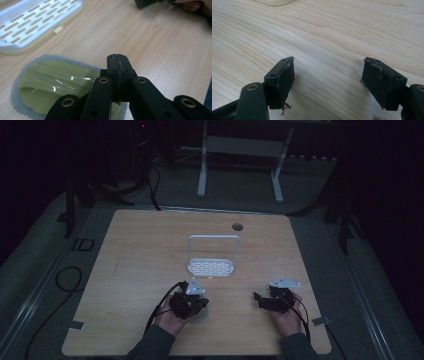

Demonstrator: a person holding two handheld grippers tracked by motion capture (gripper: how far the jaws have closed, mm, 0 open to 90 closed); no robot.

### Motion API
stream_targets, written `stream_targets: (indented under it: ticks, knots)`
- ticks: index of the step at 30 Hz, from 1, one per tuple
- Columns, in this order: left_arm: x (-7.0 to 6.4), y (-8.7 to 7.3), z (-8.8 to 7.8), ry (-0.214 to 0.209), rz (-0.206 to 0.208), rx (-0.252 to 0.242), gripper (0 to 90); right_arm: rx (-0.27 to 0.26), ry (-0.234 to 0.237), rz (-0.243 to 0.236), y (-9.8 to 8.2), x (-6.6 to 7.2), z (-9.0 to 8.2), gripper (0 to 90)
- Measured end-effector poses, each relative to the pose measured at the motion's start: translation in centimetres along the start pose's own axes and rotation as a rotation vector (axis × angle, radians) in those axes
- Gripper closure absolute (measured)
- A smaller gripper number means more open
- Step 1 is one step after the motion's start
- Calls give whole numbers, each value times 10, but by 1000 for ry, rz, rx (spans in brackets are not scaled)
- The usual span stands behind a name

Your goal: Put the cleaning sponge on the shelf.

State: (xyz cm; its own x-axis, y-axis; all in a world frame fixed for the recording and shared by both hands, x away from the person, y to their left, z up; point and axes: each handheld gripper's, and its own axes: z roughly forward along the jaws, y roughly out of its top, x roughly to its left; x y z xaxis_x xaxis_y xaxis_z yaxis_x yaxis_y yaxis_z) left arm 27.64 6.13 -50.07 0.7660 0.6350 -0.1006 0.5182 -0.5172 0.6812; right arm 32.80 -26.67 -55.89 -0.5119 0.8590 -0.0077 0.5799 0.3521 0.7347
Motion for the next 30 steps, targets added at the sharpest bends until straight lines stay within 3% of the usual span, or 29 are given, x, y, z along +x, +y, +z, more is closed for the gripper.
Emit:
stream_targets:
  ticks: [4, 14, 20, 25, 30]
  knots:
    - [4, -8, -4, 4, -19, 10, 900, 0, 0, 0, 0, 0, 0, 255]
    - [26, -34, -37, 95, -80, 26, 899, 0, 0, 0, 0, 0, 0, 255]
    - [40, -36, -46, 108, -107, 4, 890, 0, 0, 0, 0, 0, 0, 255]
    - [48, -28, -49, 130, -112, 6, 773, 0, 0, 0, 0, 0, 0, 256]
    - [54, -20, -51, 126, -76, 16, 658, 0, 0, 0, 0, 0, 0, 256]
